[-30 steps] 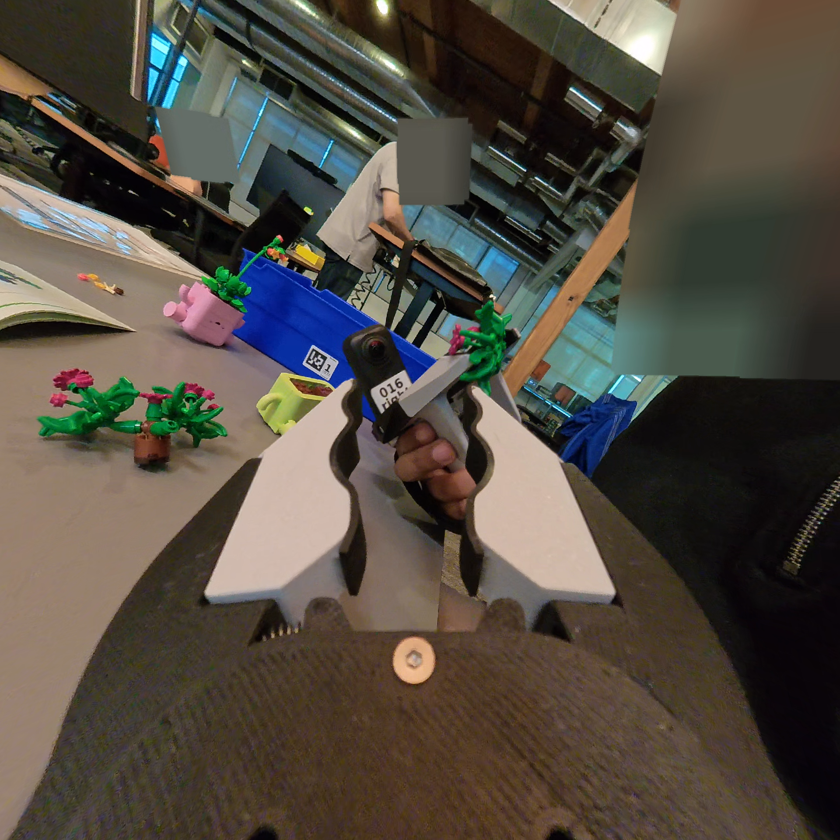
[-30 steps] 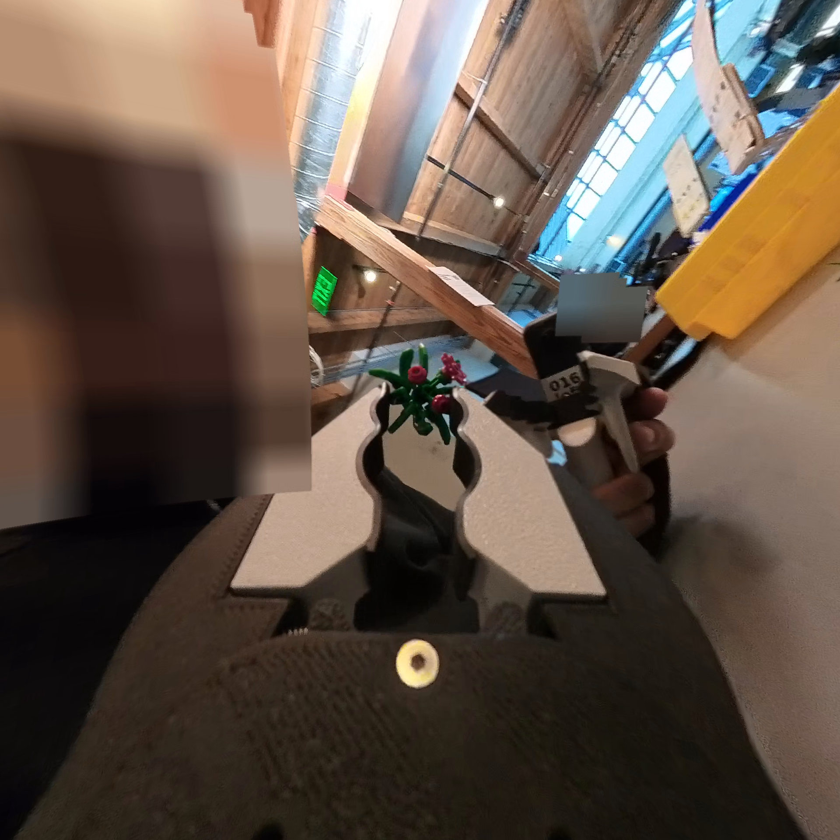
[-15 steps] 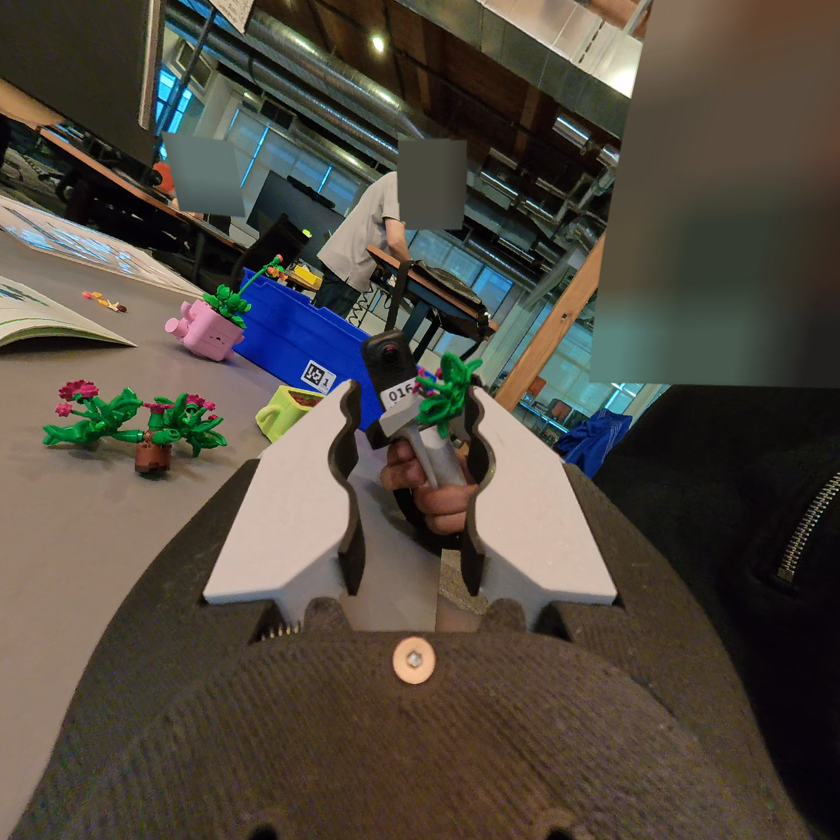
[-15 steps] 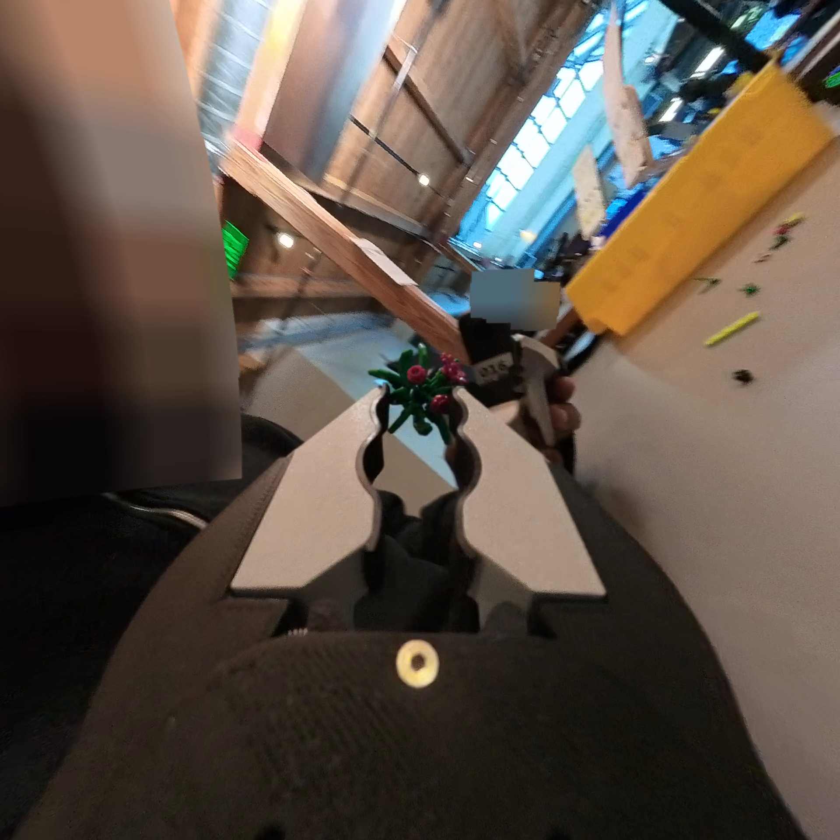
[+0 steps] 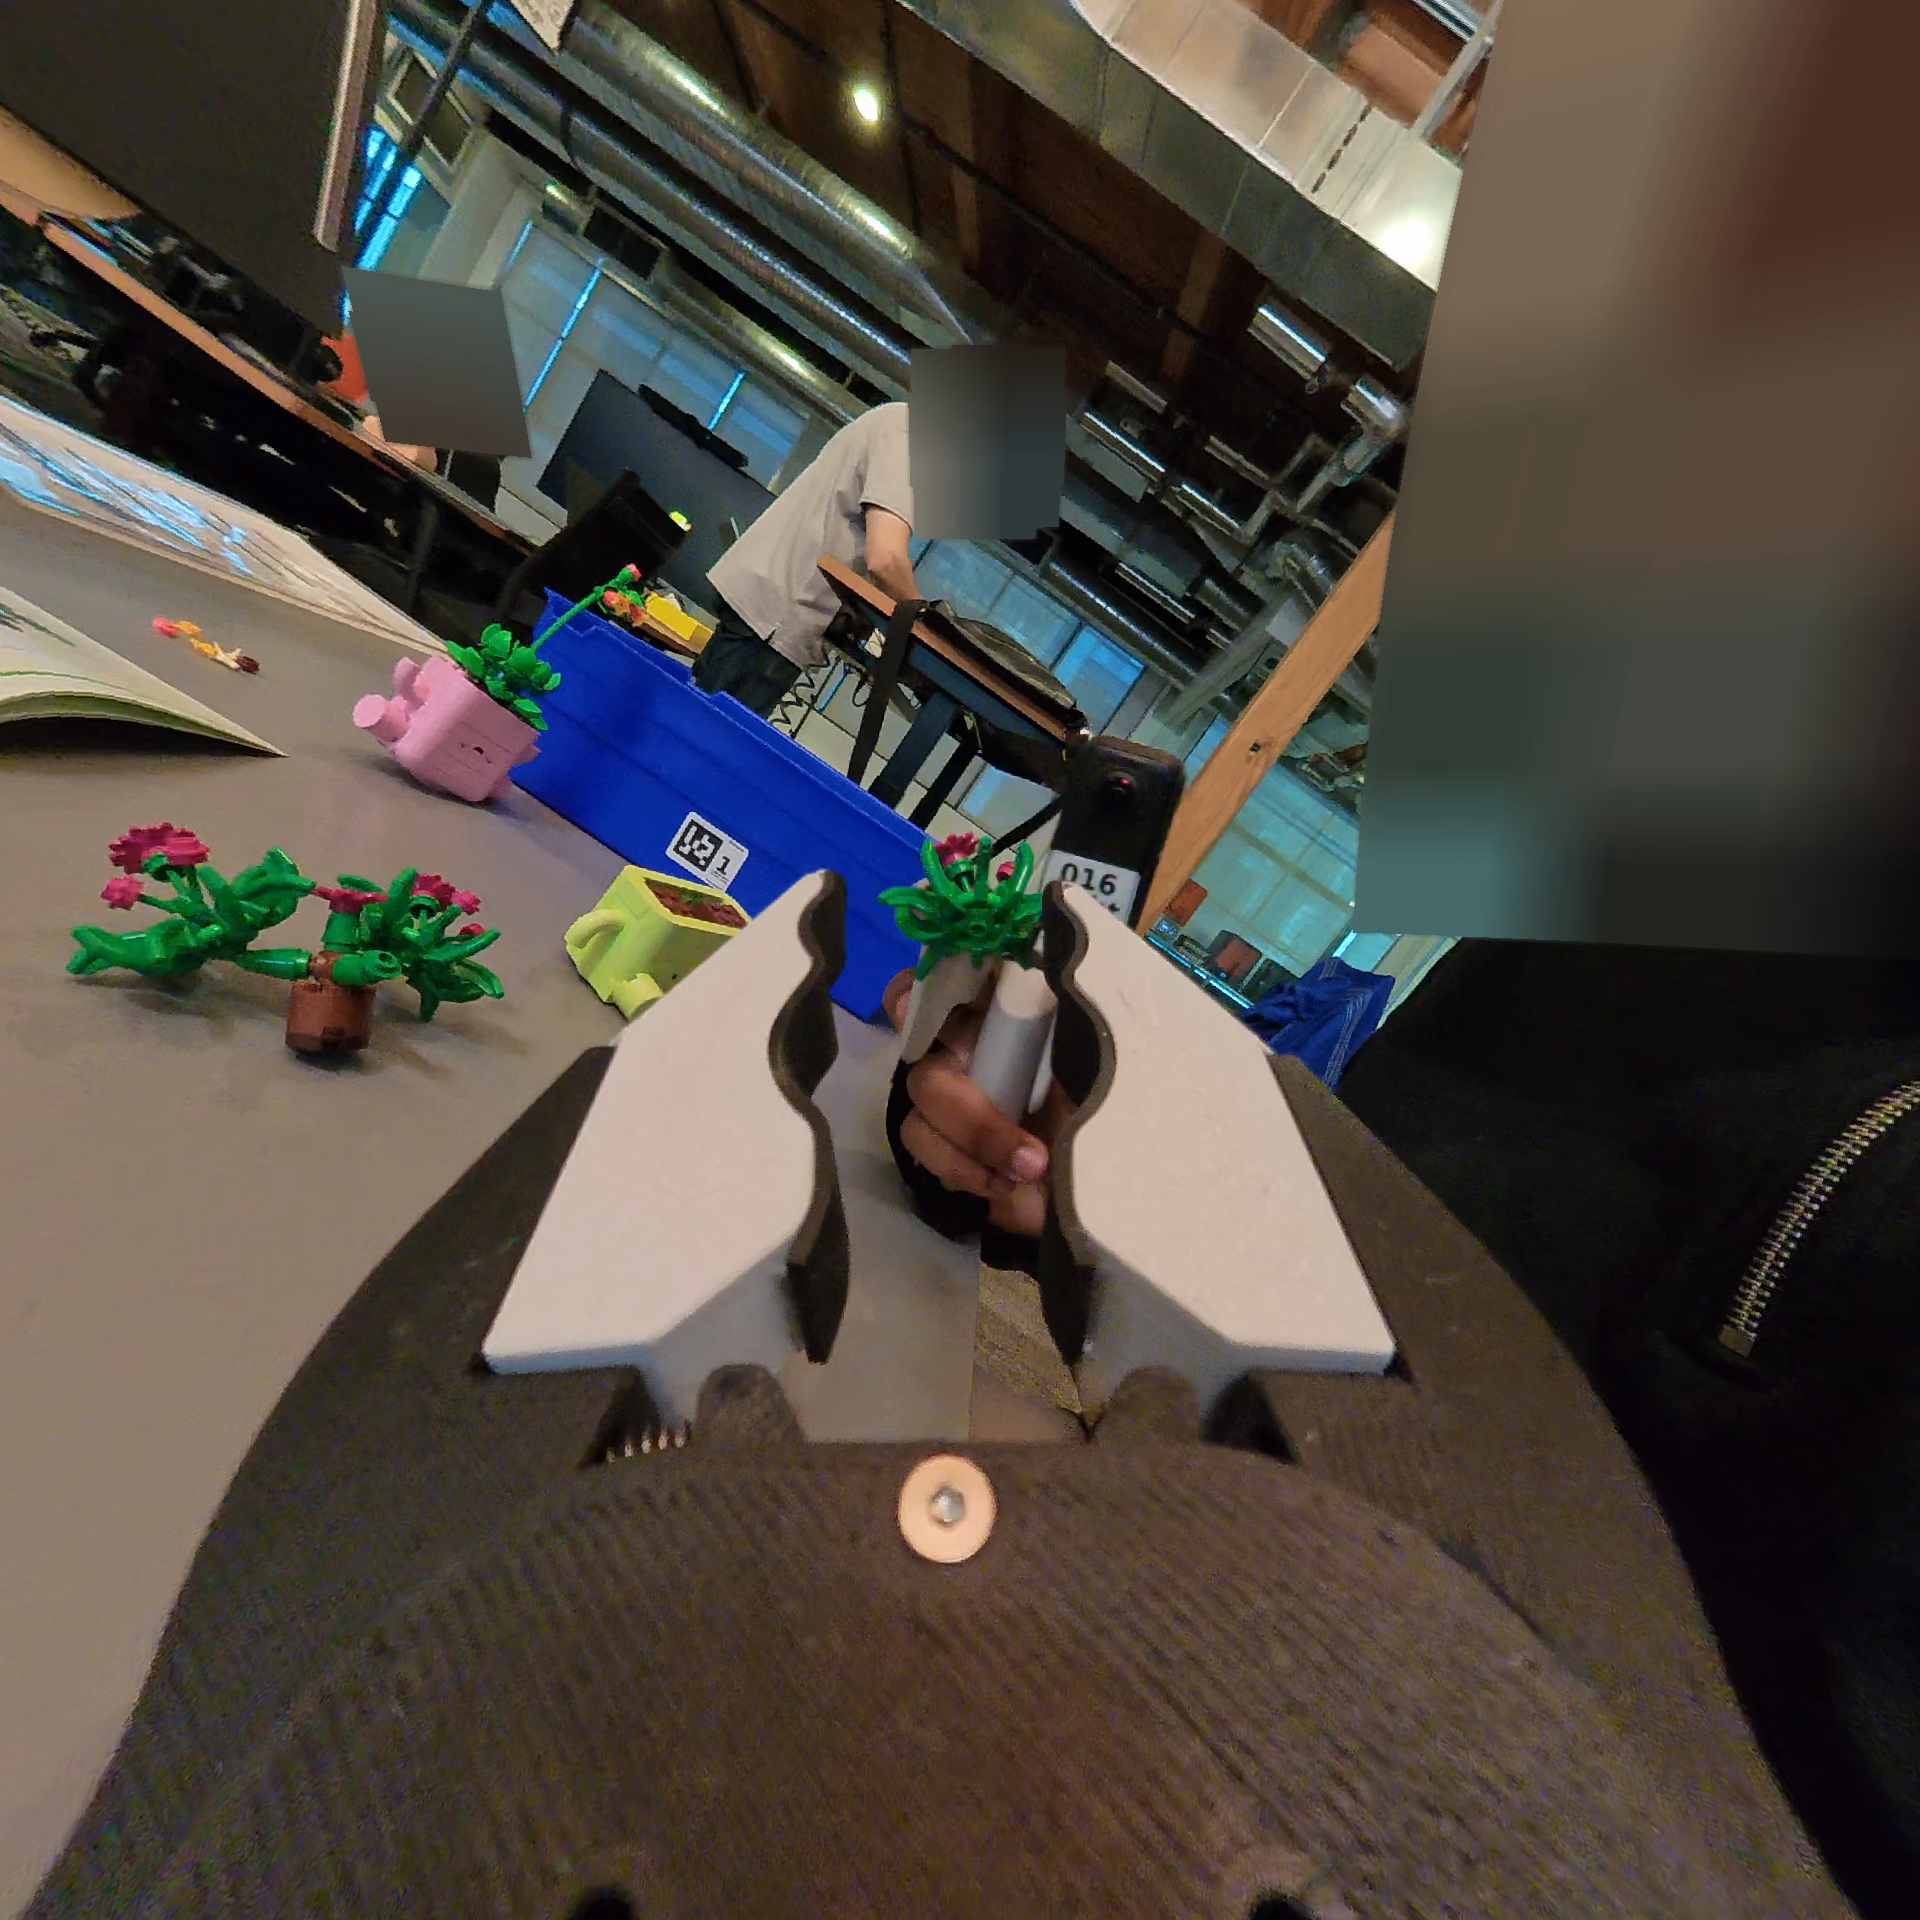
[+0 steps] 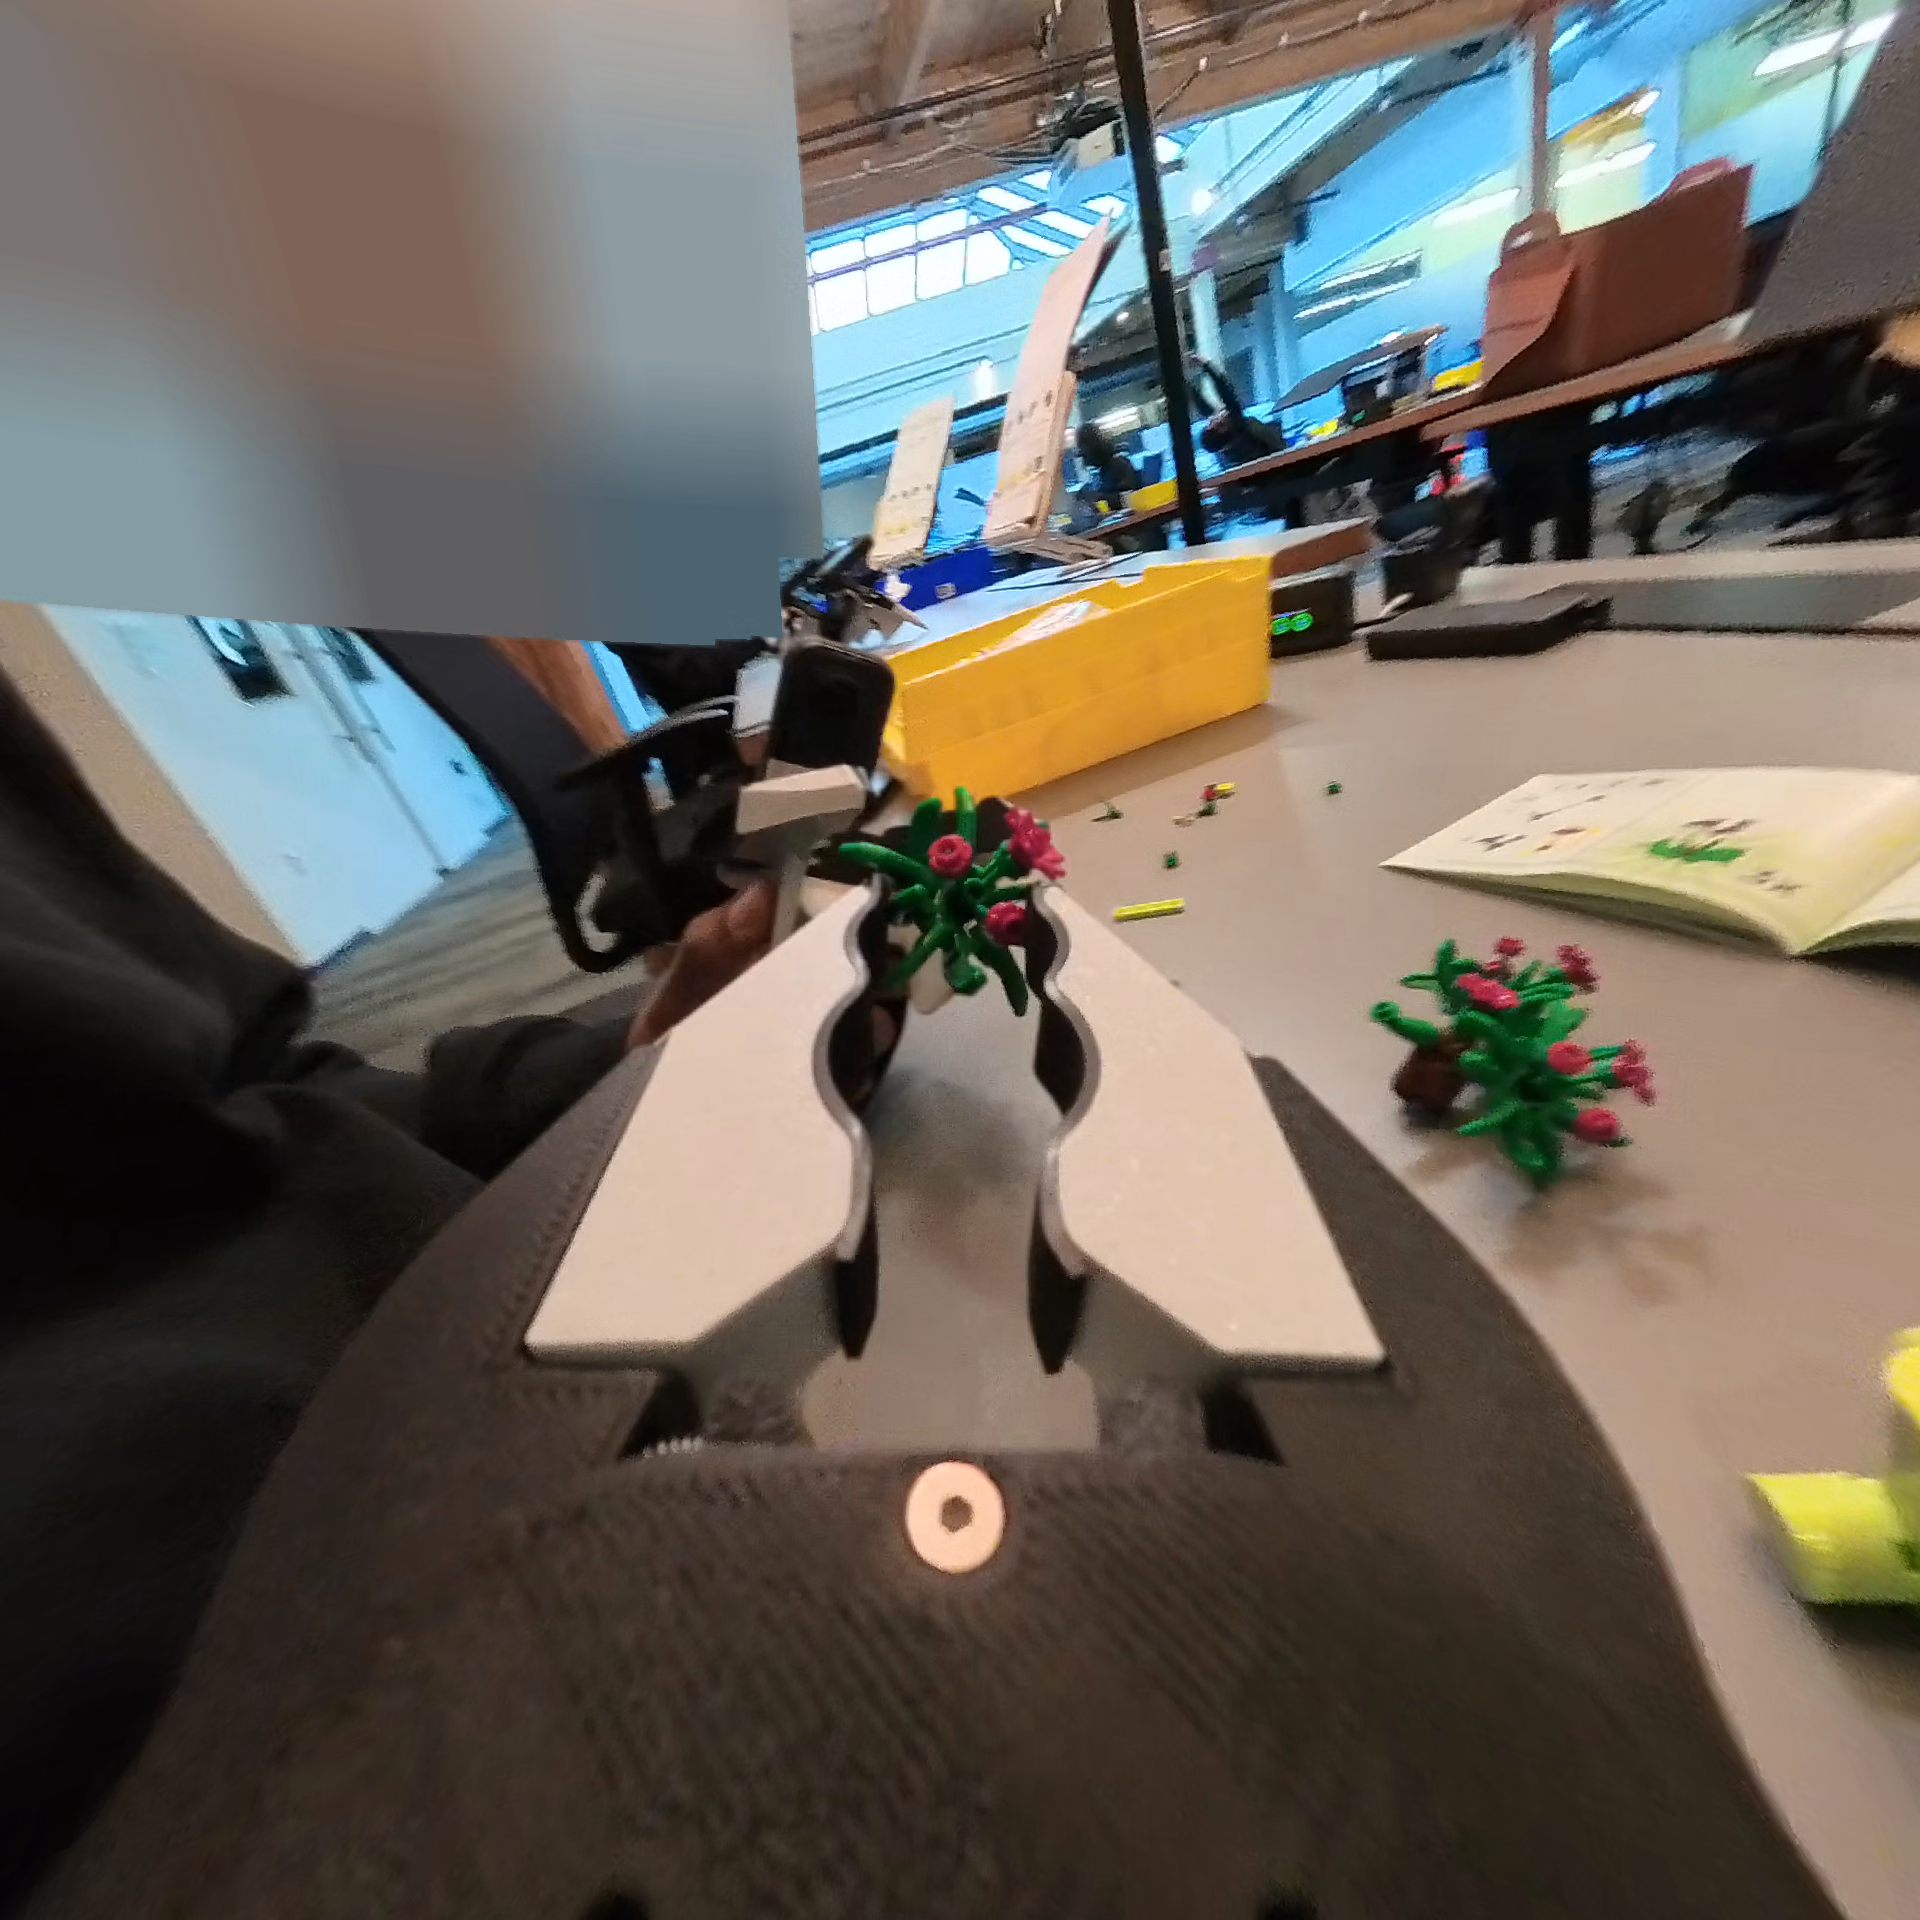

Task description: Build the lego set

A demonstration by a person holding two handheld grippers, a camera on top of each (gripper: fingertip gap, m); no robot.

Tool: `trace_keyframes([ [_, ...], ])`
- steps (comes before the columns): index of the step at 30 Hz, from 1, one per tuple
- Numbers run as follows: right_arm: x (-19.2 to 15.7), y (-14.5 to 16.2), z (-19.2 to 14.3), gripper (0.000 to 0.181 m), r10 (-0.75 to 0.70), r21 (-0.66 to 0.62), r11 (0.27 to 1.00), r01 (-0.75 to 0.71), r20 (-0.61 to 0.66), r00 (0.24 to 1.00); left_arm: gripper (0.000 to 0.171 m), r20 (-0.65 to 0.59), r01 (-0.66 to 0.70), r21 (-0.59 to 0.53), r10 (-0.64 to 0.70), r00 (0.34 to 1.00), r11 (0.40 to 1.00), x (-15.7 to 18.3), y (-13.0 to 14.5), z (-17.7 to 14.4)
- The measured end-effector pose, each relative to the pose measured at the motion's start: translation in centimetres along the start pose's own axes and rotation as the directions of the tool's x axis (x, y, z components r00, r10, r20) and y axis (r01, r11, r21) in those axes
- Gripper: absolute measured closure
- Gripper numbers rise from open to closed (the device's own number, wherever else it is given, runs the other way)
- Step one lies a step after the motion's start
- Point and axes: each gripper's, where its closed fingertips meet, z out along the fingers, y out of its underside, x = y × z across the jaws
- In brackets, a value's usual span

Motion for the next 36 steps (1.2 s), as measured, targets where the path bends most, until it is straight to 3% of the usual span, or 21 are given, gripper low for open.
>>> trace_keyframes([
  [5, 0.9, 0.5, -0.1, 0.157, -0.255, -0.078, 0.966, 0.245, -0.153, 0.955, 0.138, -0.014, 0.024, -0.021, -0.024, 1.0, 1.0, 0.0, 0.3, 0.2],
  [9, 1.0, 1.4, 0.4, 0.157, -0.399, -0.164, 0.914, 0.371, -0.2, 0.895, 0.139, -0.031, 0.132, -0.091, -0.135, 0.99, 0.987, -0.4, 1.4, 0.6],
  [11, 1.0, 1.7, 0.6, 0.157, -0.436, -0.188, 0.896, 0.401, -0.21, 0.875, 0.138, -0.026, 0.202, -0.15, -0.208, 0.978, 0.968, -0.7, 2.3, 1.0],
  [16, 1.7, 1.9, 0.5, 0.157, -0.52, -0.243, 0.851, 0.466, -0.257, 0.815, 0.137, -0.005, 0.218, -0.204, -0.224, 0.975, 0.954, -0.6, 3.5, 1.4],
  [24, 1.9, 2.4, 0.7, 0.157, -0.634, -0.308, 0.77, 0.559, -0.267, 0.726, 0.144, 0.007, 0.346, -0.178, -0.35, 0.937, 0.921, -1.2, 3.3, 1.2],
  [32, 1.8, 2.9, 1.1, 0.157, -0.761, -0.375, 0.647, 0.664, -0.264, 0.593, 0.147, 0.038, 0.348, -0.18, -0.347, 0.937, 0.92, -1.6, 3.5, 1.3],
  [36, 1.8, 2.9, 1.2, 0.157, -0.777, -0.379, 0.629, 0.679, -0.268, 0.57, 0.154, 0.041, 0.34, -0.169, -0.338, 0.94, 0.925, -1.6, 3.4, 1.2],
])
